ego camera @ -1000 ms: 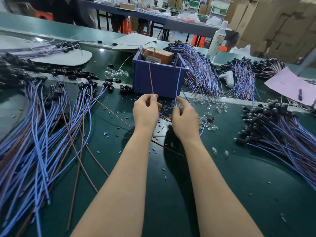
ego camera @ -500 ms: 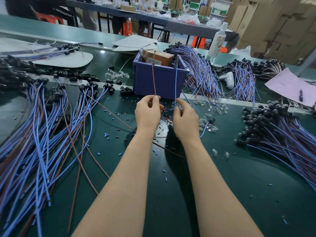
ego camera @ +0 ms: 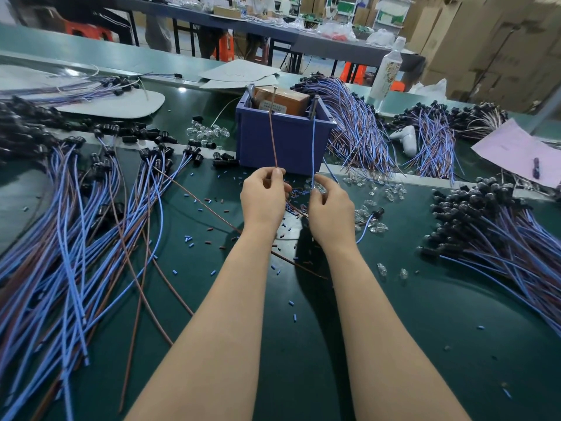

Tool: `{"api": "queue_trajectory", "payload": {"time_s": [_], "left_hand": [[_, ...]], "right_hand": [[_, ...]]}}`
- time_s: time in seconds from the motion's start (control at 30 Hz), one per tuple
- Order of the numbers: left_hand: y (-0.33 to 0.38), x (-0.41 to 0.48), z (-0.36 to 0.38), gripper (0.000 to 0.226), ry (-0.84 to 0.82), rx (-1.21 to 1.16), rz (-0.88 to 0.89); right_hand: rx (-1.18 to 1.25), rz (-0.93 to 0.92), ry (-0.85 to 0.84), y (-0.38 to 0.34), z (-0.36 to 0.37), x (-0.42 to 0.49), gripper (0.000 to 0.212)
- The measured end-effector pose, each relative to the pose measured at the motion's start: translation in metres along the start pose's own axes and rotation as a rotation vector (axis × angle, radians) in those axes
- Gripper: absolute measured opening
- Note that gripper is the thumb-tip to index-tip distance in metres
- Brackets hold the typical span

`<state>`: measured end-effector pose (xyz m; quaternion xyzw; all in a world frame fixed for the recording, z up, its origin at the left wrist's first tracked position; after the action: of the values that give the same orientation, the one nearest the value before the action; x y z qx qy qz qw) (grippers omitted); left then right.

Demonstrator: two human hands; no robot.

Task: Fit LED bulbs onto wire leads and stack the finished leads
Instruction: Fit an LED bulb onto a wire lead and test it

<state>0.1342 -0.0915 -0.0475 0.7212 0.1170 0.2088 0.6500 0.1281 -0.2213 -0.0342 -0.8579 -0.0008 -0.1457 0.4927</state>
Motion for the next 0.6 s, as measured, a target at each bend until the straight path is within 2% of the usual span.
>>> {"api": "queue_trajectory", "payload": {"time_s": [0.6], "left_hand": [[-0.0018,0.0032,0.0031,0.018,-0.027,0.000,0.018]], "right_hand": [[-0.018,0.001,0.007,-0.0007,-0.0007,-0.0012,0.035]]}}
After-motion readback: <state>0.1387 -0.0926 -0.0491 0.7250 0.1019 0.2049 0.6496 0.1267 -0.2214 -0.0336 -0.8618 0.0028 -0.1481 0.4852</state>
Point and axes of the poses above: each hand's wrist, its own x-axis towards the middle knuckle, its own z-axis out of the palm, y = z × x, the point moved 6 cm from there along x, towards the middle knuckle, and after that the axes turned 7 degrees about x, right-handed, at the moved point
